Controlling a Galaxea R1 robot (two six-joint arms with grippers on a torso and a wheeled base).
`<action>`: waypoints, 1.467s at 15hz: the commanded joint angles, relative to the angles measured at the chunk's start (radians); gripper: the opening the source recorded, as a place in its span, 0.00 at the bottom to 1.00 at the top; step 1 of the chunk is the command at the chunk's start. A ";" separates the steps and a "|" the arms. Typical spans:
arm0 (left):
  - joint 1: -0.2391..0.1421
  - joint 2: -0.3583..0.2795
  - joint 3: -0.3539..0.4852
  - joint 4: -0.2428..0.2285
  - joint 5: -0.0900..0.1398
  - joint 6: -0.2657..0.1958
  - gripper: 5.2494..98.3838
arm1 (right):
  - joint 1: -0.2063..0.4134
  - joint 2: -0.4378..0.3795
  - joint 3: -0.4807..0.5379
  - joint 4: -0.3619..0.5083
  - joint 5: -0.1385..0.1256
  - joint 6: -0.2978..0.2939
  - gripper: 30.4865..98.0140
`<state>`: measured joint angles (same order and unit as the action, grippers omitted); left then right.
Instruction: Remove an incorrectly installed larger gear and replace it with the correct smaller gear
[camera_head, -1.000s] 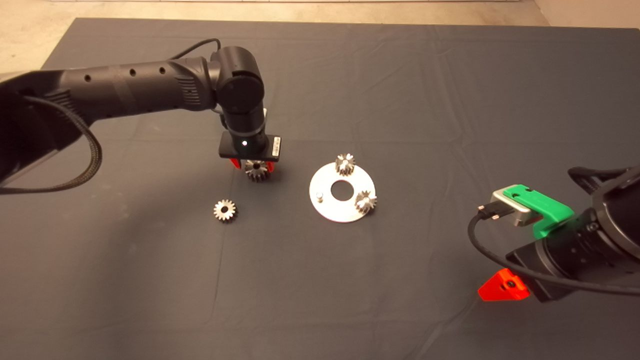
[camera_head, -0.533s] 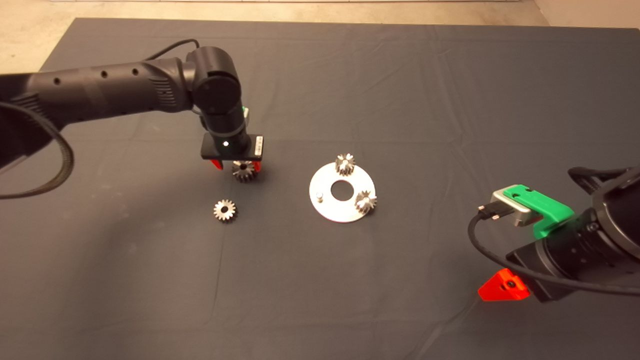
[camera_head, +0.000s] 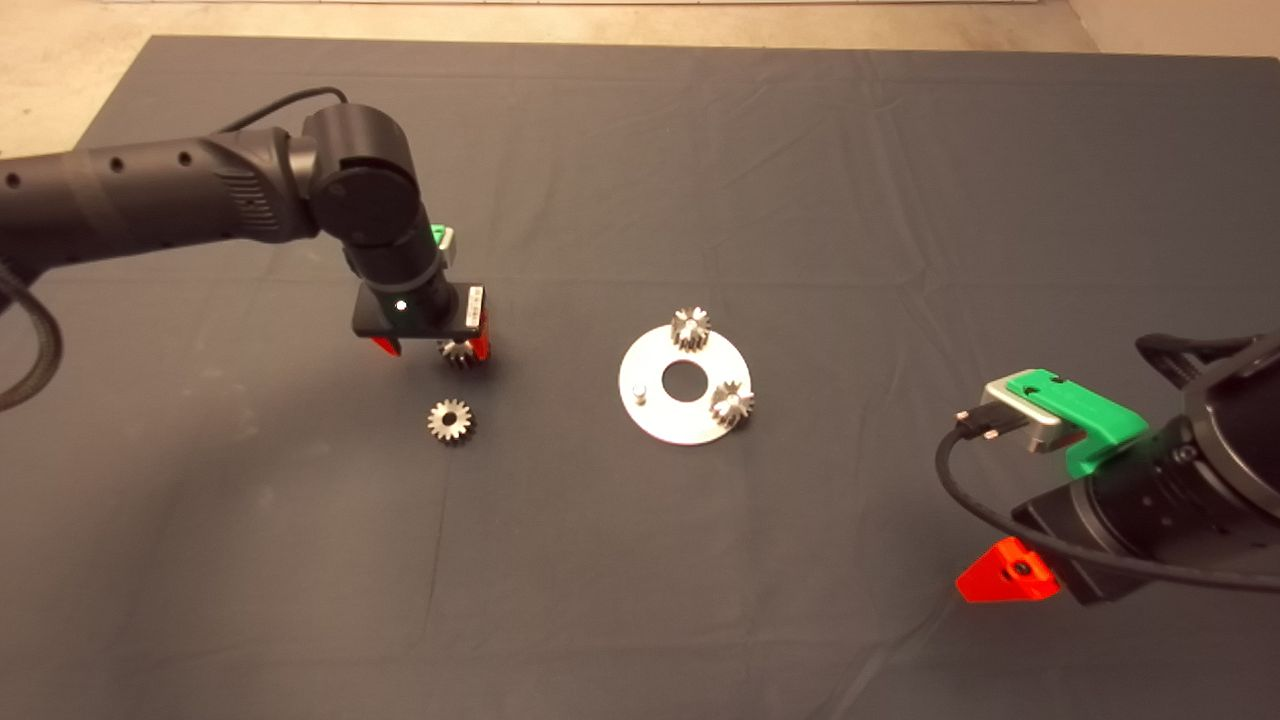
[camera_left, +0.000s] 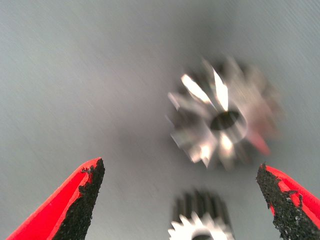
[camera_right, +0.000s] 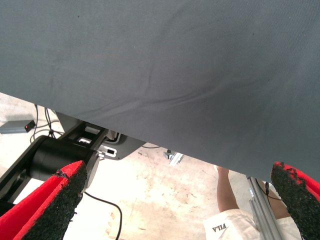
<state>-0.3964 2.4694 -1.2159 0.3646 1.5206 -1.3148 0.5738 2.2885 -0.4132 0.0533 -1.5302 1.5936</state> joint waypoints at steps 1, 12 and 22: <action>-0.009 -0.065 0.150 -0.064 0.137 -0.072 0.79 | 0.015 0.000 0.001 0.034 0.002 -0.004 1.00; -0.003 -0.115 0.222 -0.066 0.137 -0.116 0.95 | 0.015 0.000 0.001 0.034 0.002 -0.004 1.00; 0.060 -0.109 0.177 -0.047 0.137 -0.106 0.99 | 0.014 0.000 0.001 0.034 0.002 -0.004 1.00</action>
<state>-0.3628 2.3596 -1.0179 0.3174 1.5198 -1.4221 0.5738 2.2885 -0.4136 0.0534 -1.5302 1.5934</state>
